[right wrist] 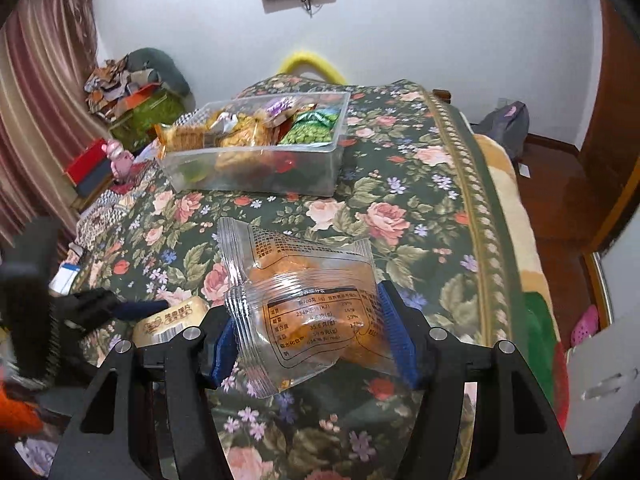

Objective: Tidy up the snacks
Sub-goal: 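Grasp the barcode cake with the left tool while the right tool grasps the orange bread bag, then drop the barcode cake into the box with the left tool while the right tool drops the bread bag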

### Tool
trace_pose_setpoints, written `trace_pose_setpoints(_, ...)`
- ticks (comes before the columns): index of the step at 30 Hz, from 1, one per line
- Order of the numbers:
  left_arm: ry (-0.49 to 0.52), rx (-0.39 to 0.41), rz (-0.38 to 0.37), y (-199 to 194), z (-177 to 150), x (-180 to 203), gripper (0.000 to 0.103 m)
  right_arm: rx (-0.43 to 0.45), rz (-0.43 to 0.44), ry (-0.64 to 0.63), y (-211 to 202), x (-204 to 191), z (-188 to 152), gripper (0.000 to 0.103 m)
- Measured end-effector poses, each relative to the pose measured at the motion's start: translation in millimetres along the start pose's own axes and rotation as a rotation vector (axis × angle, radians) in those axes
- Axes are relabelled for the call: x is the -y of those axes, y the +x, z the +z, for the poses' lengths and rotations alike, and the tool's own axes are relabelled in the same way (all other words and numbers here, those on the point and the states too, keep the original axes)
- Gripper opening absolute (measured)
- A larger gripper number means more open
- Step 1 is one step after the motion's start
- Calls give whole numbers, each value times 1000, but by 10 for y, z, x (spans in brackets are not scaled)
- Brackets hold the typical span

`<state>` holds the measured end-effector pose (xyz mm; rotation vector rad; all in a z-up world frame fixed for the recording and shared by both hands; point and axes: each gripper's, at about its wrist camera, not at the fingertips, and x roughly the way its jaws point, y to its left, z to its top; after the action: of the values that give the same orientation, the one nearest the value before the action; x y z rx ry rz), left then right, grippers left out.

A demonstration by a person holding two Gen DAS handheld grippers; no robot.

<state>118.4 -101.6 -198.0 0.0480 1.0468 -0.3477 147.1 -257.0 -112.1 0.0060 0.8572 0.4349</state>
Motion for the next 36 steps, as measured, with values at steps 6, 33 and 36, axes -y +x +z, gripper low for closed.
trace_pose_setpoints(6, -101, 41, 0, -44, 75, -260, 56, 9, -6, -9, -33, -47, -5, 59)
trace_pose_setpoints(33, -228, 343, 143, -735, 1406, -1433, 55, 125, 24, -144, 621, -567, 1132, 60)
trace_pose_setpoints(36, -224, 339, 153, -668, 1549, -1523, 55, 134, 16, -167, 734, -639, 1275, 60)
